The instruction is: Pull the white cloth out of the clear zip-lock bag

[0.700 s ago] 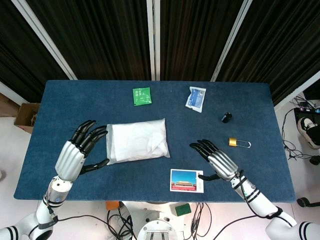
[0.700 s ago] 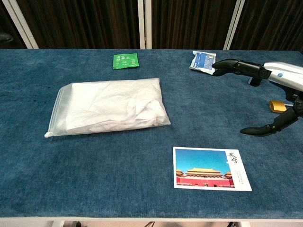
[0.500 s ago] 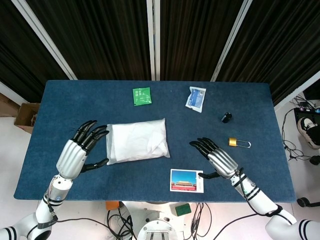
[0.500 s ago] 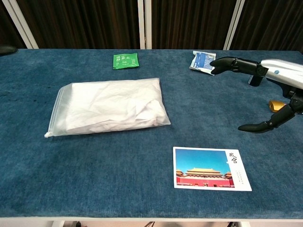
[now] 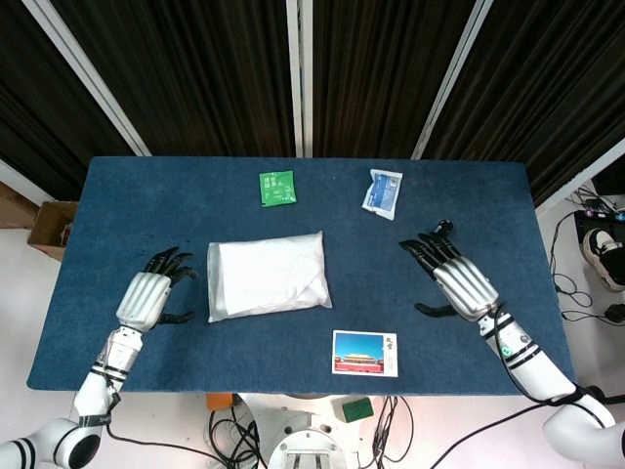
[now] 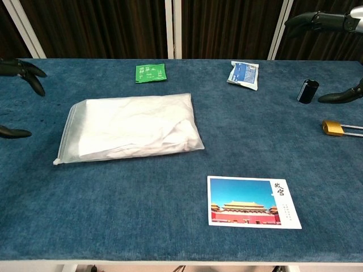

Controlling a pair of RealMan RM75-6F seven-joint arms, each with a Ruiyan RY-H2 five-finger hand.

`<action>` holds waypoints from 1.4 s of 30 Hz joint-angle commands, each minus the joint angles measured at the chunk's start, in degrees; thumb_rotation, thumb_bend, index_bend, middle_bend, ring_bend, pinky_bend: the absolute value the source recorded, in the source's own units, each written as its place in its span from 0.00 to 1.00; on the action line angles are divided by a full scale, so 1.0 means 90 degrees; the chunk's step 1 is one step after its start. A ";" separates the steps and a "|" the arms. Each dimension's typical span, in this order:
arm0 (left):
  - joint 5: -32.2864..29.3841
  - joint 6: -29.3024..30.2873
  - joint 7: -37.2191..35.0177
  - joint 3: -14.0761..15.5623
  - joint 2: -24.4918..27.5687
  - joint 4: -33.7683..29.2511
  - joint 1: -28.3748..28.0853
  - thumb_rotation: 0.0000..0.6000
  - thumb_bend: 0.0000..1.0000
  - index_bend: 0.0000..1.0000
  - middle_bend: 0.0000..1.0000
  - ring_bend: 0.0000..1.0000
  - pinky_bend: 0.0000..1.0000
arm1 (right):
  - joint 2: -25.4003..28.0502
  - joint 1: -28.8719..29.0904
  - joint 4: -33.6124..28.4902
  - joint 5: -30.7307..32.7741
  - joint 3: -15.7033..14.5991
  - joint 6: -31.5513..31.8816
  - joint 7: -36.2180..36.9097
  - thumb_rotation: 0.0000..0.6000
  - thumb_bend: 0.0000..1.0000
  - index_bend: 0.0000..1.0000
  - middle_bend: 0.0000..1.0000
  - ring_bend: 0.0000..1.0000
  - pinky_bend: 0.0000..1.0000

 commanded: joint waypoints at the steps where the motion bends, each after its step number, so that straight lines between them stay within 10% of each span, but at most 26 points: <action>1: -0.0643 -0.0589 -0.0156 -0.0131 -0.0436 0.0644 -0.0205 1.00 0.14 0.39 0.17 0.07 0.12 | 0.0029 0.0127 -0.0032 0.0300 0.0114 -0.0274 -0.0412 1.00 0.14 0.00 0.12 0.00 0.04; 42: -0.0988 -0.1557 -0.2103 -0.0416 -0.1590 0.2034 -0.0738 1.00 0.24 0.43 0.14 0.03 0.11 | -0.1010 0.0966 0.0743 0.1890 0.0373 -0.1393 -0.1641 1.00 0.14 0.00 0.11 0.00 0.04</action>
